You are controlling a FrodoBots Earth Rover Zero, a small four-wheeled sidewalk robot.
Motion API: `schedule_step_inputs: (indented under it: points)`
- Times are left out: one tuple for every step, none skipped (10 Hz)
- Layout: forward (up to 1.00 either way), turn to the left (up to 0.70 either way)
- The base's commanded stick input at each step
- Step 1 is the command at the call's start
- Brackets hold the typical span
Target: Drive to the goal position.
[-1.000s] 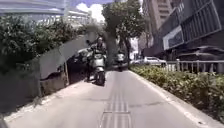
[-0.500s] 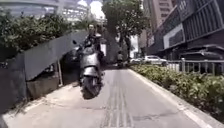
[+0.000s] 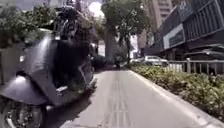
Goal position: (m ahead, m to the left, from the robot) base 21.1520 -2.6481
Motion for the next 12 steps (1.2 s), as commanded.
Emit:
schedule_step_inputs:
  points:
    - [0.7, -0.09]
    - [0.7, 0.0]
    - [0.7, 0.0]
    - [0.7, 0.0]
    - [0.7, 0.0]
    - [0.7, 0.0]
    - [0.7, 0.0]
    - [0.7, 0.0]
    - [0.7, 0.0]
    - [0.7, 0.0]
    - [0.7, 0.0]
    - [0.7, 0.0]
